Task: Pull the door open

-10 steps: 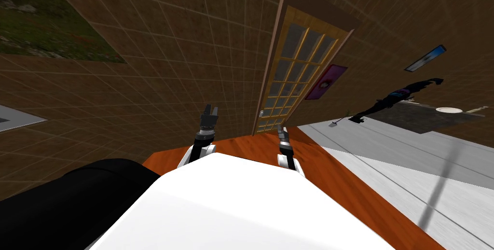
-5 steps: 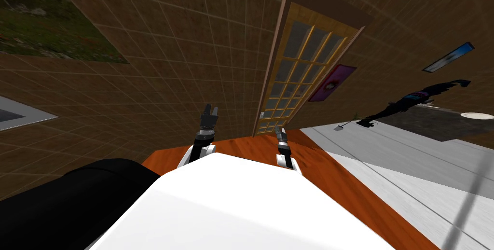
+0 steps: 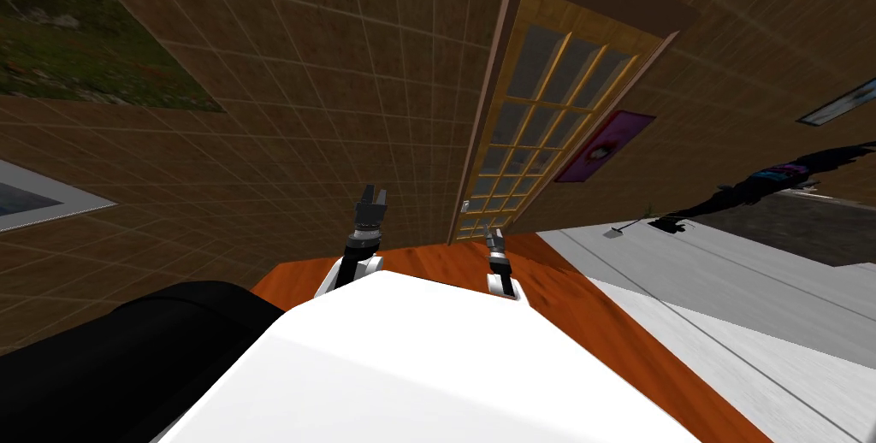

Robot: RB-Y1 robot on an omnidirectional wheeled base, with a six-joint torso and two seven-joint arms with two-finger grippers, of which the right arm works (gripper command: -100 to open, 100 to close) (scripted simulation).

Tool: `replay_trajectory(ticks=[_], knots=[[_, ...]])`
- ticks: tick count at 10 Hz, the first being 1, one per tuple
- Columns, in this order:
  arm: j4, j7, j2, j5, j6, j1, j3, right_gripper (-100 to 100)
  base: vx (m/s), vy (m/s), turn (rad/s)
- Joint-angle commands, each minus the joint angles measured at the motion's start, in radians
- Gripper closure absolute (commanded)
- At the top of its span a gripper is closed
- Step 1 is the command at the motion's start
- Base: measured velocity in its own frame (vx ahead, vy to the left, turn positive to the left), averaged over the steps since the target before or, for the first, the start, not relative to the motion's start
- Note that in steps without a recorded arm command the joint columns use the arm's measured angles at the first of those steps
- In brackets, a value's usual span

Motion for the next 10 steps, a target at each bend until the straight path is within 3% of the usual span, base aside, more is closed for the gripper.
replay_trajectory(ticks=[1,2,5,8,10], knots=[[0.05,0.038,0.001,0.012,-0.014,-0.02,-0.005,-100,0.07,-0.061,0.072],[0.057,0.038,0.001,0.012,-0.014,-0.02,-0.005,-100,0.055,-0.05,0.025],[0.148,0.107,0.008,0.034,-0.038,-0.057,-0.013,-100,0.067,-0.056,0.077],[0.187,0.129,0.01,0.041,-0.046,-0.069,-0.016,-100,0.049,-0.036,0.028],[0.25,0.172,0.016,0.055,-0.062,-0.093,-0.021,-100,0.053,-0.045,0.064]])
